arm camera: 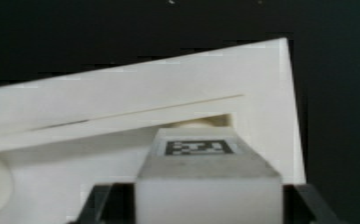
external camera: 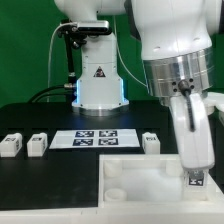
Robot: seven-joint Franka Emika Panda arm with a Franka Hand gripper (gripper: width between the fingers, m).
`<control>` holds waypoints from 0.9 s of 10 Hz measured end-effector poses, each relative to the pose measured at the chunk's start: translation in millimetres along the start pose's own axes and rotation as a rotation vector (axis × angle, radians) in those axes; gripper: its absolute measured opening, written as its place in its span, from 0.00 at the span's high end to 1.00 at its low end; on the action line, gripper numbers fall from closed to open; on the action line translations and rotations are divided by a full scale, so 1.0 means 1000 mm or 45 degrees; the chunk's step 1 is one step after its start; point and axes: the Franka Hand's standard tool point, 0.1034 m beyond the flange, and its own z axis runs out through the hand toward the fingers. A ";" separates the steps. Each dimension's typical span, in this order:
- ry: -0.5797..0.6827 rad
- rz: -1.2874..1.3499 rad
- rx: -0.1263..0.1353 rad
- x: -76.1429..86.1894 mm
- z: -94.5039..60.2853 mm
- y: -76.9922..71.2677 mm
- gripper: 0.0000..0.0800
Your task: Assemble one leg
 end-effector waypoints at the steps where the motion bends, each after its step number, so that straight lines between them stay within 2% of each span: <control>1: 0.000 -0.026 -0.001 0.000 0.000 0.000 0.63; 2: 0.000 -0.028 -0.001 -0.001 0.000 0.000 0.63; 3: 0.000 -0.030 -0.001 -0.001 0.000 0.000 0.34; 4: 0.000 -0.033 -0.001 -0.001 0.000 0.000 0.22; 7: -0.004 -0.047 0.004 -0.004 -0.002 0.000 0.19; 9: -0.024 -0.088 0.040 -0.017 -0.026 -0.001 0.19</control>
Offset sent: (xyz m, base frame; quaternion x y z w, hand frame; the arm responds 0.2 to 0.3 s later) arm 0.0000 0.0000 0.0000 0.0000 0.0000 0.0000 1.0000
